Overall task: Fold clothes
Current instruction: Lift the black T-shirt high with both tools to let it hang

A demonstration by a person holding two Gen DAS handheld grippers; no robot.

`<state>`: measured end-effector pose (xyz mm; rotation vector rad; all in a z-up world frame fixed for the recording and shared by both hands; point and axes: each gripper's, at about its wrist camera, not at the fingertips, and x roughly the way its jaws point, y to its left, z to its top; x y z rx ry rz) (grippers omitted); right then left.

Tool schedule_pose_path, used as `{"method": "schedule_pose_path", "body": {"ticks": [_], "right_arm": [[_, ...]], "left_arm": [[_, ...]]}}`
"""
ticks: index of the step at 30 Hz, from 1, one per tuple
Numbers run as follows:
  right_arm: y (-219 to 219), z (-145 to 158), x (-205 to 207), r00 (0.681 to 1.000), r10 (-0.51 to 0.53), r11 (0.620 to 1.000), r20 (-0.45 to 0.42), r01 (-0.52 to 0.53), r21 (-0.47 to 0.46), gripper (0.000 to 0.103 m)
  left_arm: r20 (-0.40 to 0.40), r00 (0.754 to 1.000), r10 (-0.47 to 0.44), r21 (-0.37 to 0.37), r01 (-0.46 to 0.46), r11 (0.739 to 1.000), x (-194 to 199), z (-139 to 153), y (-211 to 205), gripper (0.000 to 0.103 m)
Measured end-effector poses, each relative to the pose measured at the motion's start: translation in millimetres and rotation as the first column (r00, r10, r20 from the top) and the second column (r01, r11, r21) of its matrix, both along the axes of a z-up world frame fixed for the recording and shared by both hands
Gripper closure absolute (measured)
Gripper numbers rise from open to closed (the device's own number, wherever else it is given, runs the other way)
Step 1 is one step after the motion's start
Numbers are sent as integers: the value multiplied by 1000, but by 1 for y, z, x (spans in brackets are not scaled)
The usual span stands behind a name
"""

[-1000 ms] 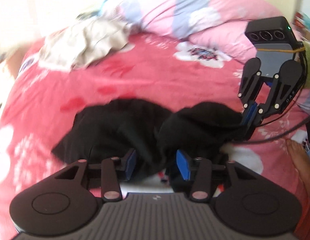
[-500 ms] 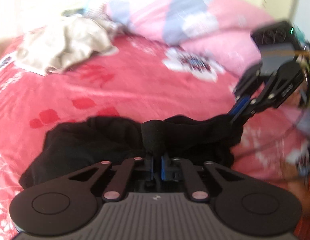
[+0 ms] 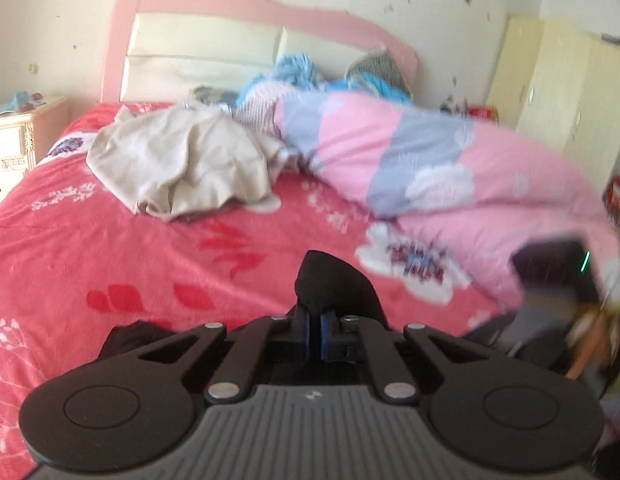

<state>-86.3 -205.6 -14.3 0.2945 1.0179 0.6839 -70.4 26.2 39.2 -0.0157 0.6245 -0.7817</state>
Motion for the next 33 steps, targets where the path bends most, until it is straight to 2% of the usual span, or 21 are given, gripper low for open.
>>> {"method": "schedule_pose_path", "body": {"ticks": [2,3,5,6,7,9,11,13,16,20,25,28,33], "right_arm": [[3,-9,2,999,-46,997,-11,46,-63,56],[1,-13,3,997,-73,995,-18,71,-75,72],[-5,-17,5,991,-130,989,-31,127,-72,80],[-8,-15,6,988,-155,987,-28,153,-58,86],[-11,-9,6,985,-174,983,-8,173,-53,87],[-13,13,5,977,-195,975,91,203,-89,88],[-14,46,2,952,-195,964,237,231,-131,89],[-14,81,-3,905,-179,951,385,259,-168,89],[-8,131,-13,811,-108,932,576,285,-225,89],[4,191,-30,666,-5,909,746,315,-274,89],[9,256,-58,541,43,915,840,316,-251,89],[7,289,-77,490,58,923,870,305,-233,89],[3,342,-110,401,88,929,912,298,-220,89]], "left_arm": [[13,999,31,-55,-30,998,-1,11,4,98],[17,999,48,-76,-46,996,-1,17,6,98],[26,996,82,-117,-78,990,-1,28,11,99],[34,995,99,-120,-94,988,-2,32,13,99],[42,992,116,-122,-110,986,-2,36,15,99],[64,985,157,-127,-148,981,-4,45,20,99],[94,974,205,-143,-190,971,-6,57,30,99],[129,959,252,-169,-229,959,-8,72,40,99],[191,932,308,-206,-269,941,-9,100,52,99],[303,886,350,-258,-277,925,-17,148,58,99],[419,824,380,-342,-245,907,-33,217,65,99],[484,790,378,-353,-219,910,-45,255,66,99],[552,753,358,-372,-162,914,-67,315,69,99]]}}
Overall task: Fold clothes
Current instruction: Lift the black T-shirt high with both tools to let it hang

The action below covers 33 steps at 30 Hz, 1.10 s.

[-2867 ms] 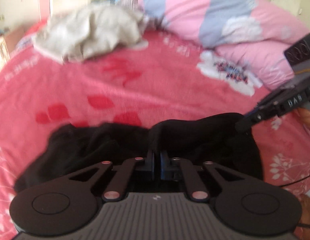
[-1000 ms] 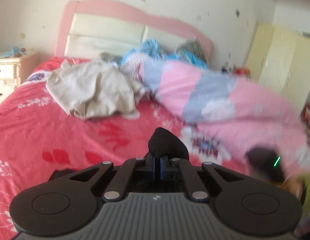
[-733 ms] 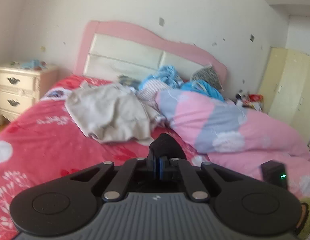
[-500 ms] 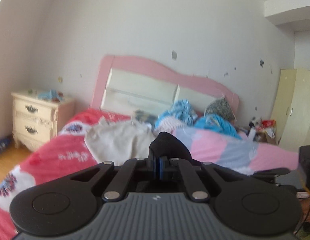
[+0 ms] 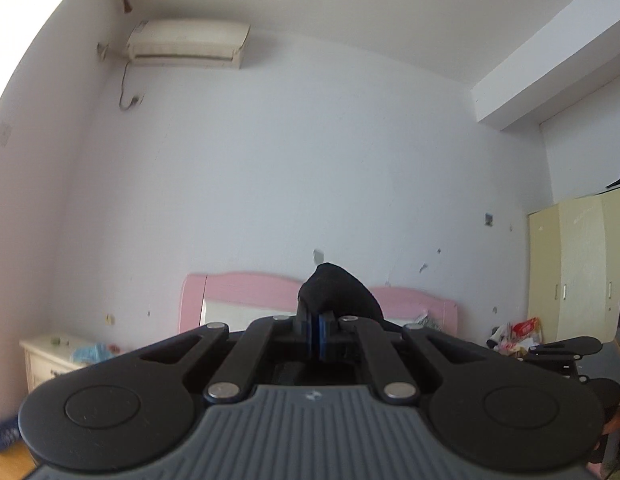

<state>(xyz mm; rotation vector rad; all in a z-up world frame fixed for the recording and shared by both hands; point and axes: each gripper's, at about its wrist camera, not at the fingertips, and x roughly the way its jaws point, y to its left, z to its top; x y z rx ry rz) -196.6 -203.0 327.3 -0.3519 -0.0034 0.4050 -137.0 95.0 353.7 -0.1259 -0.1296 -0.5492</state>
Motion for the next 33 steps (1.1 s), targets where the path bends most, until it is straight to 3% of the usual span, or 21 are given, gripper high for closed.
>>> {"method": "schedule_pose_path", "body": {"ticks": [4,9,14,18,21,24,30,33], "right_arm": [[-5,28,-26,998,30,999,48,-29,-18,89],[-18,44,-44,996,88,996,10,-88,21,89],[-29,45,-61,991,132,989,-37,-129,68,89],[-34,39,-59,987,132,988,-89,-124,90,89],[-35,22,-42,982,111,993,-152,-102,65,89],[-37,-13,-11,969,66,998,-238,-63,17,89],[-49,-116,93,894,-66,998,-443,48,-51,90],[-48,-168,146,858,-142,988,-493,96,-117,90]], "left_arm": [[66,997,-33,6,33,999,-28,36,2,99],[70,994,-79,-1,79,997,-59,64,-1,99],[53,994,-93,3,93,996,-81,76,-5,99],[-17,996,-91,9,91,996,-65,67,-12,99],[-142,986,-83,7,85,996,-28,46,-18,99],[-279,958,-69,12,75,997,15,3,-30,99],[-530,848,22,97,35,995,125,-126,-61,99],[-602,795,70,145,22,989,173,-183,-79,99]]}}
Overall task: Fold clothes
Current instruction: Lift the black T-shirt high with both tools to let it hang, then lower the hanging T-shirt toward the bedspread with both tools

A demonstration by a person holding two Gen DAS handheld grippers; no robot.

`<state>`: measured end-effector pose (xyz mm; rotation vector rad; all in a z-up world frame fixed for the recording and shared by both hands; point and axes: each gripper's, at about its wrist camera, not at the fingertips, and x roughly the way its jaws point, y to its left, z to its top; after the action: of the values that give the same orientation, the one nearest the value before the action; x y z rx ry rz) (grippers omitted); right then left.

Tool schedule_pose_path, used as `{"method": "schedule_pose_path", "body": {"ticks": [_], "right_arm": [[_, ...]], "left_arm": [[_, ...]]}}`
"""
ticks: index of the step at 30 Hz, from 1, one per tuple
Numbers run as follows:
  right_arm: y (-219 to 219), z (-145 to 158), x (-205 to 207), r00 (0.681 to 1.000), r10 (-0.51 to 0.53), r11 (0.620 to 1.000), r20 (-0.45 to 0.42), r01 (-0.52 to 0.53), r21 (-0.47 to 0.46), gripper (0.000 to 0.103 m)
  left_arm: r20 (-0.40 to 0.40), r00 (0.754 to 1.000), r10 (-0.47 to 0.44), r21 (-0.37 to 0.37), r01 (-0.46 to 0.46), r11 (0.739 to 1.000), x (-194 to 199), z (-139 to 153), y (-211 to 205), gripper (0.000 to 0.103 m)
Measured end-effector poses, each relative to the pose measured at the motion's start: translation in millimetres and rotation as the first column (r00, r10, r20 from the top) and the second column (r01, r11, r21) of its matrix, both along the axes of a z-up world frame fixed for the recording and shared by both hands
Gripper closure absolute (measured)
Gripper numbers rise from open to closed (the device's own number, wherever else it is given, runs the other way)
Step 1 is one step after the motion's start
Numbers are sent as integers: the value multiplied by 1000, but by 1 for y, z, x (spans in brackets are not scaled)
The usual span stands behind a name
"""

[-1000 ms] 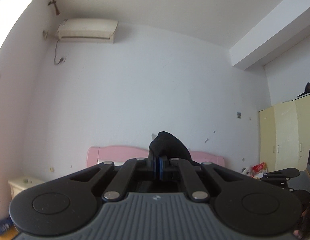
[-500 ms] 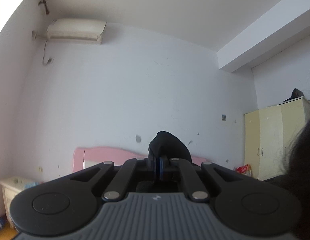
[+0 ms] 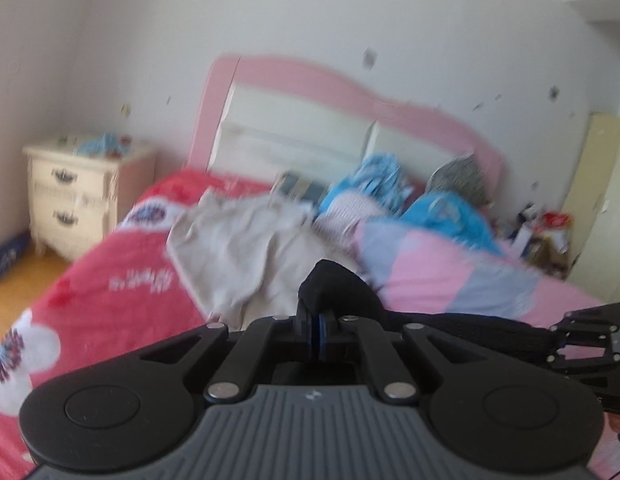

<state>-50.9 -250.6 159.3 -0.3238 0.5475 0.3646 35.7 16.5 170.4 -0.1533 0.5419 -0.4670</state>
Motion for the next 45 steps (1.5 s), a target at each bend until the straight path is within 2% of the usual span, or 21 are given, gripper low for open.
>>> {"method": "schedule_pose_path", "body": {"ticks": [3,9,10,12,13,14,16,18,19,21,24,27,31,33,36,39,40,41,42,43,45], "right_arm": [[1,-45,43,998,-52,997,-24,50,-60,90],[-5,-100,90,988,-146,986,-45,142,-91,90],[-6,-110,98,986,-158,984,-52,153,-91,90],[-7,-128,110,982,-174,982,-74,167,-88,90],[-8,-139,117,980,-176,982,-89,169,-82,89],[-8,-149,125,979,-178,982,-103,170,-76,88],[-11,-174,137,970,-188,981,-154,181,-64,81],[-17,-197,151,950,-199,980,-242,191,-55,71],[-21,-204,155,940,-205,979,-272,202,-40,65],[-33,-200,152,933,-221,971,-285,239,30,52],[-59,-181,142,914,-220,938,-340,294,184,44],[-91,-161,119,908,-213,884,-360,336,326,36],[-124,-161,90,872,-212,822,-442,404,401,35],[-127,-169,79,849,-222,822,-480,427,377,35],[-119,-183,70,835,-233,848,-498,425,316,38],[-103,-198,70,837,-219,880,-502,392,269,55],[-96,-202,69,833,-218,887,-509,387,253,70],[-90,-207,69,829,-219,894,-515,382,234,80],[-85,-212,69,828,-227,902,-513,378,211,94],[-81,-214,69,832,-238,908,-501,373,189,99],[-78,-211,68,843,-274,913,-463,379,150,102]], "left_arm": [[-2,1000,9,76,-8,997,23,-49,-11,99],[50,999,-3,193,-6,981,47,-100,-48,97],[28,1000,-9,211,3,977,54,-115,-54,93],[-46,999,-9,240,20,971,74,-149,-63,79],[-101,995,2,250,24,968,85,-170,-65,60],[-149,989,16,254,23,967,95,-188,-65,51],[-212,976,49,255,7,967,104,-217,-61,50],[-267,961,77,237,-12,971,109,-235,-51,47],[-283,954,96,204,-38,978,108,-234,-42,47],[-315,940,130,136,-91,987,106,-230,-23,46],[-334,931,150,-8,-161,987,99,-210,16,39],[-347,924,160,-48,-188,981,86,-191,53,32],[-389,913,123,-13,-139,990,65,-189,83,31],[-414,906,91,25,-88,996,56,-201,83,32],[-424,903,72,154,-7,988,47,-222,64,36],[-382,921,79,254,23,967,40,-234,44,52],[-370,925,85,274,22,962,37,-238,39,59],[-357,930,91,292,19,956,34,-242,35,72],[-339,935,101,304,8,953,32,-242,32,80],[-332,937,108,305,-2,952,31,-241,32,94],[-320,937,142,301,-42,953,33,-234,34,97]]}}
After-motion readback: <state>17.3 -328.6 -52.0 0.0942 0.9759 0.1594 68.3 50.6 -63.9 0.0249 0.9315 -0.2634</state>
